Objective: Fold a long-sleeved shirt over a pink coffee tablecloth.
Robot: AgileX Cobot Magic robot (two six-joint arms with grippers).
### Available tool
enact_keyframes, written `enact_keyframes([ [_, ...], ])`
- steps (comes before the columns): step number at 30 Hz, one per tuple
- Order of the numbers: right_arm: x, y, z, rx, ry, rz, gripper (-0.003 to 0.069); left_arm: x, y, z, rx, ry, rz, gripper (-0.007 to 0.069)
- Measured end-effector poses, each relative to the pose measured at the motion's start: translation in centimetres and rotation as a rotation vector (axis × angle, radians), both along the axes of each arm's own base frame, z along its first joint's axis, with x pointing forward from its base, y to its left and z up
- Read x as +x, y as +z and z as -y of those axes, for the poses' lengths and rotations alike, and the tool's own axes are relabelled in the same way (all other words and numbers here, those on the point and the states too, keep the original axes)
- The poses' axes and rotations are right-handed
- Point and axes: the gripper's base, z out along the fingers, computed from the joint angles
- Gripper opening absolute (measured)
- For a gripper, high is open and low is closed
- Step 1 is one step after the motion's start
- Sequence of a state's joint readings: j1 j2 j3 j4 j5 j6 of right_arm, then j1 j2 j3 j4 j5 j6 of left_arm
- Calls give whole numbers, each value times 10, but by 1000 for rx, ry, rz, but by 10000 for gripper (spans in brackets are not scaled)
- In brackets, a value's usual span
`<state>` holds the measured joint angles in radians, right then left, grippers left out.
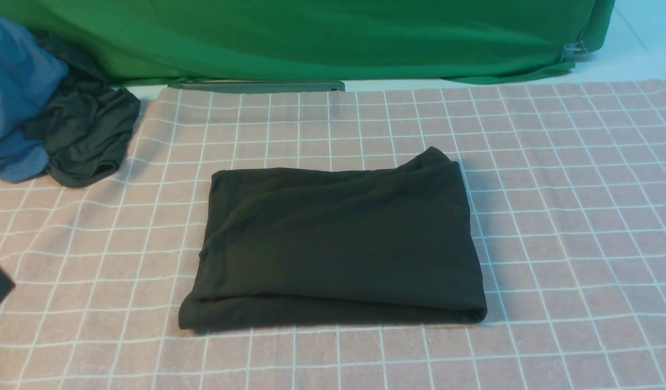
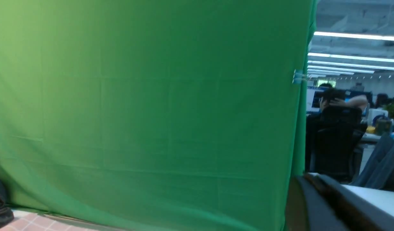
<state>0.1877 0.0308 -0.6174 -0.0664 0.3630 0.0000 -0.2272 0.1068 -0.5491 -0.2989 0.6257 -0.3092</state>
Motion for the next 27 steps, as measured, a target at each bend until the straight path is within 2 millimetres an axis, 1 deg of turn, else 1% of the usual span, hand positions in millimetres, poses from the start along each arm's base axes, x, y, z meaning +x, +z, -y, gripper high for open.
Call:
enact_keyframes([
  [4,0,1,0,3,1,25,60,-3,-14,0,3,-3,-13,13],
  [7,0,2,0,3,1,30,87,-2,-17,0,6,-4,-24,13],
  [14,0,2,0,3,1,33,128,-2,-17,0,6,-4,-24,13],
  [25,0,2,0,8,2,32,155,-2,-17,0,7,-4,-24,13],
  [27,0,2,0,9,2,32,161,-1,-17,-1,39,-1,-12,13],
])
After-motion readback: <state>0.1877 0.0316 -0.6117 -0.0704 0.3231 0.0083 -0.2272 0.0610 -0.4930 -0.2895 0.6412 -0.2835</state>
